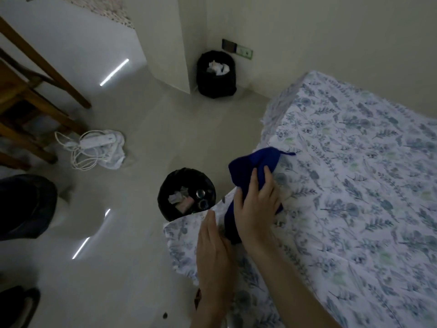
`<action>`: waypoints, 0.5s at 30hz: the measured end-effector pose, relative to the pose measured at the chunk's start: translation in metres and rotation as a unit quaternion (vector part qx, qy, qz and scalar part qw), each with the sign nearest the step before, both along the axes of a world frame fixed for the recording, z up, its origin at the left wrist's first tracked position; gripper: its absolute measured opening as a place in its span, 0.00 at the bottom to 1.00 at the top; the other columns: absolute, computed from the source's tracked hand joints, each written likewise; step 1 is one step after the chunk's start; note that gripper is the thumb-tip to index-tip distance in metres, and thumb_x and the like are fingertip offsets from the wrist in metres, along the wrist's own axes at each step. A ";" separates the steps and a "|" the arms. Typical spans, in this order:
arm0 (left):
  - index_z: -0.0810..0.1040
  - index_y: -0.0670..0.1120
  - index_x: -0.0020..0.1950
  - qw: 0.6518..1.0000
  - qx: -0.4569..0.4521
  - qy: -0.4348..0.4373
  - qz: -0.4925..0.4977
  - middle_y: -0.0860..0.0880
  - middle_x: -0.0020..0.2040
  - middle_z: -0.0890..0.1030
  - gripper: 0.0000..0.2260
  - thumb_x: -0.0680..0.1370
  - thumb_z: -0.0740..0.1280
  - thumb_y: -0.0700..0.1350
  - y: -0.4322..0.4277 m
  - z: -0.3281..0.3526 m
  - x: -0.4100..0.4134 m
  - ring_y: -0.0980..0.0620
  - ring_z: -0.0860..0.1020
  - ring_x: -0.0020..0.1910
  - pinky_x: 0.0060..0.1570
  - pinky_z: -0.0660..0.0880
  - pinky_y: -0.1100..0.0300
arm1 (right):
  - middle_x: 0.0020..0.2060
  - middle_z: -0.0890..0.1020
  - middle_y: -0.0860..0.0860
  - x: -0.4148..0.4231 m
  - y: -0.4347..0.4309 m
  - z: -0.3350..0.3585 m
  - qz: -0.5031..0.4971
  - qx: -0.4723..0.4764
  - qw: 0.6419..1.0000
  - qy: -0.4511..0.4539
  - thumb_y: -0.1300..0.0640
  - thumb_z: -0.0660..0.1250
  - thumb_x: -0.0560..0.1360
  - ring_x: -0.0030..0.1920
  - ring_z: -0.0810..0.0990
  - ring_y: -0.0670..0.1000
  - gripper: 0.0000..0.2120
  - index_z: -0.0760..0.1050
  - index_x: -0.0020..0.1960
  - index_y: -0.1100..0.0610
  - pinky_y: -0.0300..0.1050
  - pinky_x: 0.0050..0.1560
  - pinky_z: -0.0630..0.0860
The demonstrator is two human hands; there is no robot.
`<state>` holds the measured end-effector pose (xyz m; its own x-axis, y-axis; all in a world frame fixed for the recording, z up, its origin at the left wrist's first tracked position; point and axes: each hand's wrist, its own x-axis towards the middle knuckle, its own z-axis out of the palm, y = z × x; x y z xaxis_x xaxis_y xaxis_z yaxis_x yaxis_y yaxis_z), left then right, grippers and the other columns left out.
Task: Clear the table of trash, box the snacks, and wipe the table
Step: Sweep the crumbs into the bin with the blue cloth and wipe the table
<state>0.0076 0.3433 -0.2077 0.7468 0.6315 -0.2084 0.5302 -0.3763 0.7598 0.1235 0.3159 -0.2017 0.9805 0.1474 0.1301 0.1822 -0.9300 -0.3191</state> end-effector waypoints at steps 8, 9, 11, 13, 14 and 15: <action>0.60 0.46 0.75 0.998 0.034 -0.022 -0.050 0.46 0.75 0.65 0.27 0.81 0.41 0.56 0.001 -0.001 -0.001 0.49 0.65 0.73 0.72 0.64 0.51 | 0.70 0.66 0.57 -0.001 -0.048 0.001 0.009 0.002 1.000 -0.026 0.47 0.54 0.78 0.63 0.68 0.59 0.25 0.68 0.69 0.59 0.55 0.61 0.68; 0.61 0.46 0.74 0.995 0.069 -0.022 -0.075 0.46 0.74 0.66 0.24 0.82 0.43 0.53 0.000 -0.004 0.000 0.49 0.66 0.72 0.71 0.65 0.51 | 0.70 0.66 0.58 -0.003 -0.065 0.002 0.002 0.004 1.000 -0.028 0.47 0.54 0.78 0.64 0.68 0.59 0.25 0.68 0.69 0.59 0.55 0.61 0.67; 0.62 0.44 0.74 0.980 0.141 -0.017 -0.136 0.44 0.73 0.67 0.20 0.82 0.49 0.45 -0.001 -0.008 0.001 0.48 0.65 0.73 0.72 0.64 0.50 | 0.69 0.66 0.59 -0.010 -0.105 0.003 -0.015 0.005 0.999 -0.028 0.47 0.54 0.77 0.64 0.67 0.61 0.25 0.68 0.69 0.60 0.57 0.62 0.66; 0.63 0.41 0.74 0.960 0.192 -0.018 -0.201 0.43 0.75 0.65 0.21 0.81 0.52 0.43 -0.008 -0.010 0.004 0.46 0.61 0.75 0.73 0.58 0.47 | 0.69 0.66 0.60 -0.021 -0.146 0.005 -0.038 -0.002 0.999 -0.020 0.47 0.55 0.77 0.63 0.67 0.62 0.25 0.68 0.69 0.61 0.58 0.61 0.66; 0.63 0.40 0.74 0.948 0.213 -0.020 -0.235 0.42 0.75 0.63 0.22 0.81 0.53 0.43 -0.013 -0.007 0.006 0.45 0.59 0.76 0.73 0.56 0.46 | 0.69 0.66 0.60 -0.027 -0.166 0.006 -0.051 -0.009 0.999 -0.014 0.48 0.57 0.77 0.62 0.68 0.62 0.25 0.68 0.69 0.60 0.58 0.60 0.66; 0.62 0.40 0.75 0.935 0.229 -0.022 -0.268 0.41 0.76 0.62 0.22 0.81 0.53 0.44 -0.022 -0.002 0.009 0.44 0.58 0.76 0.73 0.55 0.45 | 0.69 0.67 0.60 -0.034 -0.186 0.007 -0.065 -0.018 0.998 -0.010 0.49 0.58 0.76 0.62 0.68 0.62 0.24 0.68 0.69 0.60 0.59 0.60 0.67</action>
